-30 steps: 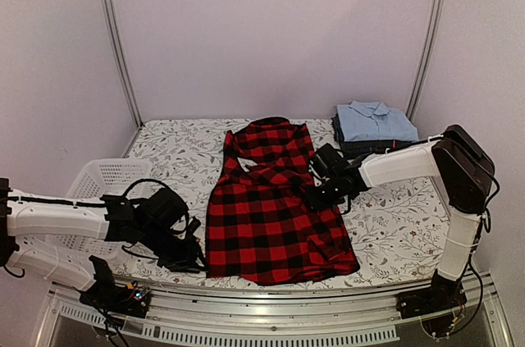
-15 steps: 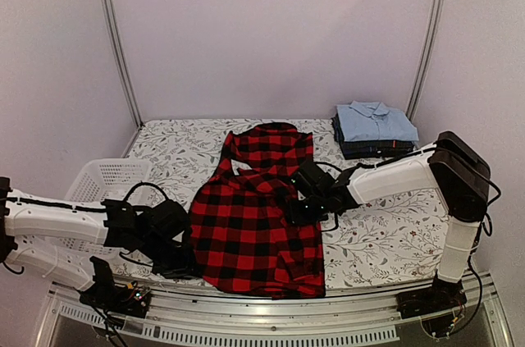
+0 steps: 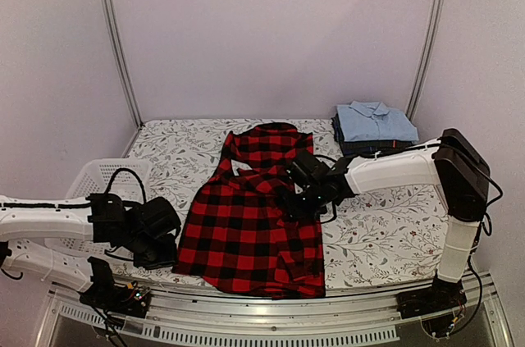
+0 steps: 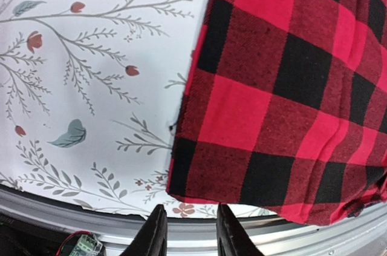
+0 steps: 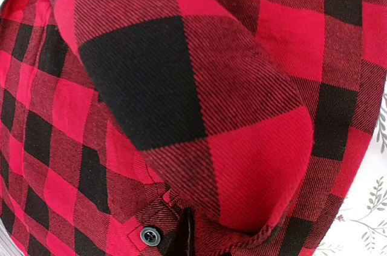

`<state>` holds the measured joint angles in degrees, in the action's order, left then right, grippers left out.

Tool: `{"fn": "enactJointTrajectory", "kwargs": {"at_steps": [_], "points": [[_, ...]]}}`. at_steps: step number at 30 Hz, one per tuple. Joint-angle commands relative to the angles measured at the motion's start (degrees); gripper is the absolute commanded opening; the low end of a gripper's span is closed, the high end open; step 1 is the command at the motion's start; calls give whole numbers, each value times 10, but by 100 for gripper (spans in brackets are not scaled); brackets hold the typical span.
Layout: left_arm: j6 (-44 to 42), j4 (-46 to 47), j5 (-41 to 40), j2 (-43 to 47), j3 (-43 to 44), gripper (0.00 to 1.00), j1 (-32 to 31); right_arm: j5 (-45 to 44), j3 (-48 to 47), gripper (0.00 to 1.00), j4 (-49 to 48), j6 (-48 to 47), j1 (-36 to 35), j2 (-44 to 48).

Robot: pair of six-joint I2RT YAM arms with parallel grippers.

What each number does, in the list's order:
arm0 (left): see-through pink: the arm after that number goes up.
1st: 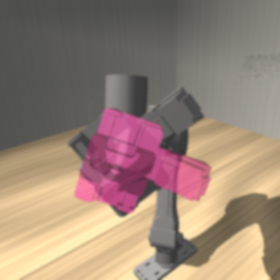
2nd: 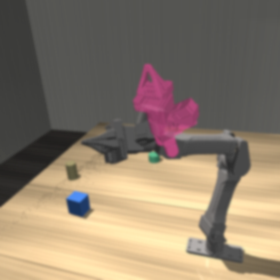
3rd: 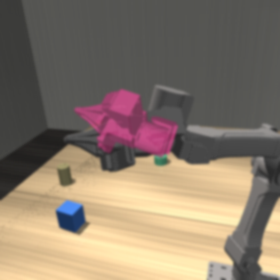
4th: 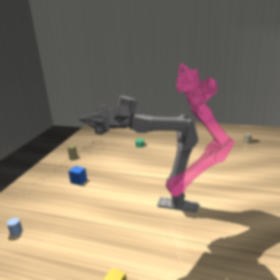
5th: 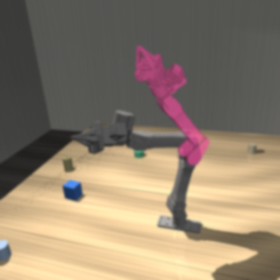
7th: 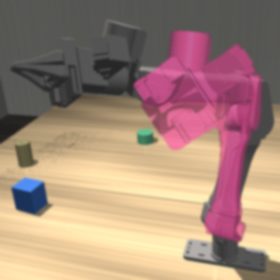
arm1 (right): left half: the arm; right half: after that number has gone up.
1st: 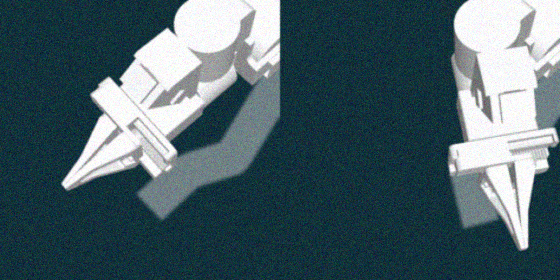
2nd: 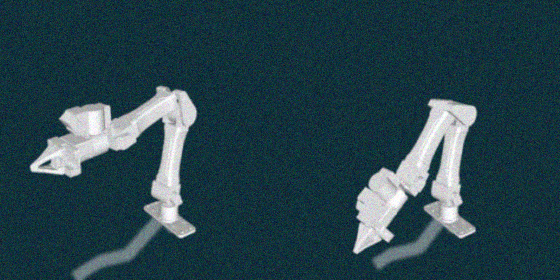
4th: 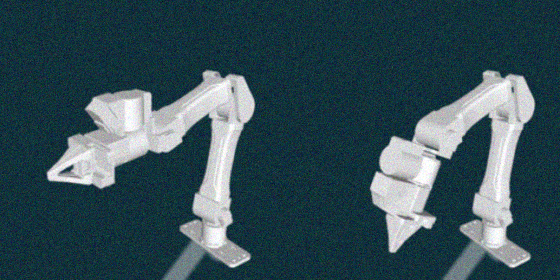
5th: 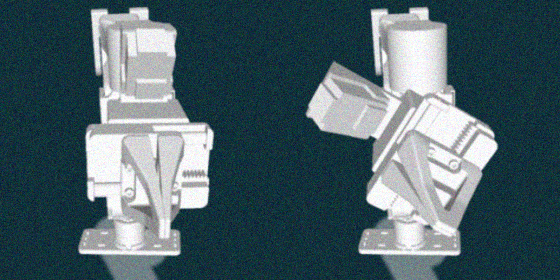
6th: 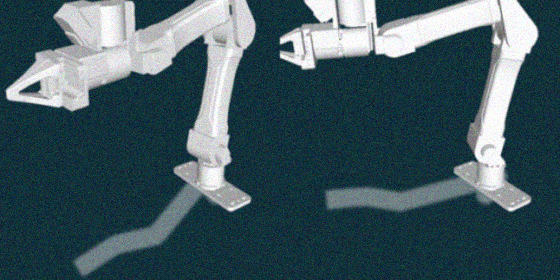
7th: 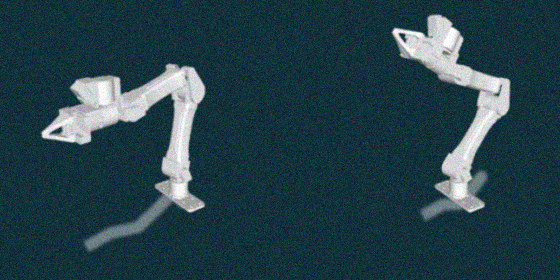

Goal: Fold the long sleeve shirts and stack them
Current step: Move the right arm to the center of the board with the 1/3-folded shirt, then pick up the shirt from the center of the board.

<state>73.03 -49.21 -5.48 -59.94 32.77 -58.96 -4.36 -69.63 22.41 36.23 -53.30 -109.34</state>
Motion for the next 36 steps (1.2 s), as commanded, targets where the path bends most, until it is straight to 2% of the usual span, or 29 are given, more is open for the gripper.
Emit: {"fn": "enactJointTrajectory", "kwargs": {"at_steps": [1, 13, 19, 22, 25, 27, 36], "points": [[2, 0, -31, -17, -17, 28, 18, 0, -37, 0, 36, -22, -3, 21], [-43, 101, 14, -60, -56, 25, 59, -21, -147, 0, 91, -64, -3, 47], [-52, 111, 36, -77, -66, 21, 58, -45, -235, 0, 115, -98, -3, 40], [-55, 116, 44, -77, -67, 16, 58, -69, -296, 0, 127, -128, -3, 25], [-59, 122, 50, -82, -67, 6, 59, -92, -349, 0, 130, -165, 2, 12], [-65, 112, 50, -86, -58, 0, 59, -99, -379, 0, 130, -186, 10, 3], [-129, 30, 25, -94, 77, 0, 58, -101, -465, 0, 85, -273, 49, -24]]}}
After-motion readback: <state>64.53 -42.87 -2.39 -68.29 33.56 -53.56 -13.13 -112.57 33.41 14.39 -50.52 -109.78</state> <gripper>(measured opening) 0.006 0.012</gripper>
